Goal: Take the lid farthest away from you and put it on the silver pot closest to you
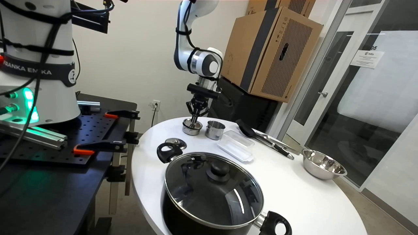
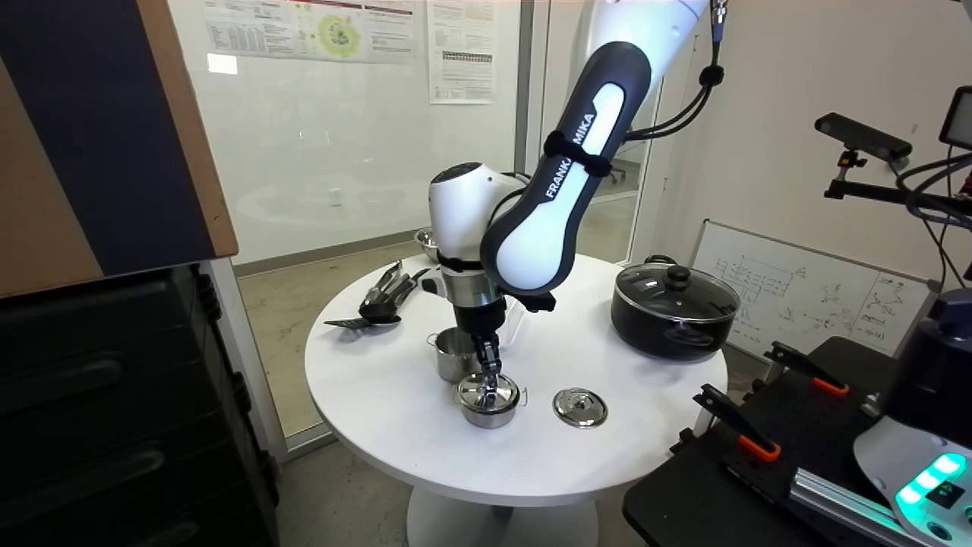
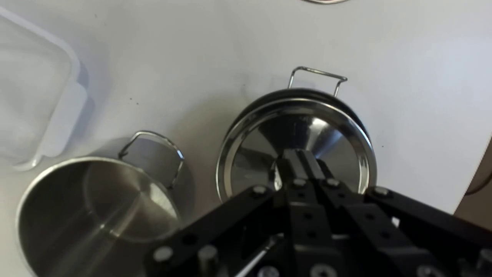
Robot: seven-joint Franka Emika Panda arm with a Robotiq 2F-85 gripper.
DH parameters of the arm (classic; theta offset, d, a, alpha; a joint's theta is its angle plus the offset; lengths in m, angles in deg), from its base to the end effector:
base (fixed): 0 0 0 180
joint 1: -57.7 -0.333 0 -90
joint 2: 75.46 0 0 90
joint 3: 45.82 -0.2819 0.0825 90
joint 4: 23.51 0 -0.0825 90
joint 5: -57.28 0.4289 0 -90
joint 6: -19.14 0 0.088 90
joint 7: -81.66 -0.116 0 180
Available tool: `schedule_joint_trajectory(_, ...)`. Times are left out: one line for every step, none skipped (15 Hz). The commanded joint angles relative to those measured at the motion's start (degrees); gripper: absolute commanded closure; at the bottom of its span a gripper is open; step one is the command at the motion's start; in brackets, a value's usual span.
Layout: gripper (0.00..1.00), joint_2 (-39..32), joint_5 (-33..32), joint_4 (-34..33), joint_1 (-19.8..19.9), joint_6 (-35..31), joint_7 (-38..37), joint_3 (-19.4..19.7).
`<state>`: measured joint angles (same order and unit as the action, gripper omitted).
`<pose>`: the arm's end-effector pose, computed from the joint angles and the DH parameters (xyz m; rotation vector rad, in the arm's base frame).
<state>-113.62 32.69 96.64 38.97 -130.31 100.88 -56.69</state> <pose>0.4636 0.2894 0.0147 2.5156 1.7302 -0.1749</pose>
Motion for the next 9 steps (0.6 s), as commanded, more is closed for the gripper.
schedule_joint_trajectory(1.00, -1.2, -1.0, -1.6, -1.1, 0.2, -1.3, 1.0)
schedule_joint_trajectory(1.00, -1.3, -1.0, -1.7, -1.1, 0.3, -1.3, 1.0)
schedule_joint_trajectory(1.00, -1.4, -1.0, -1.7, -1.1, 0.3, -1.3, 1.0)
schedule_joint_trajectory(1.00, -1.6, -1.0, -1.8, -1.1, 0.3, -1.3, 1.0)
schedule_joint_trajectory(1.00, -1.7, -0.9, -1.9, -1.1, 0.3, -1.3, 0.9)
schedule_joint_trajectory(1.00, -1.8, -0.9, -2.0, -1.1, 0.3, -1.3, 0.9)
schedule_joint_trajectory(1.00, -1.8, -0.9, -2.0, -1.2, 0.3, -1.3, 0.9)
schedule_joint_trajectory(1.00, -1.9, -0.9, -2.1, -1.3, 0.4, -1.3, 0.9)
schedule_joint_trajectory(1.00, -1.9, -0.9, -2.2, -1.3, 0.4, -1.4, 0.9)
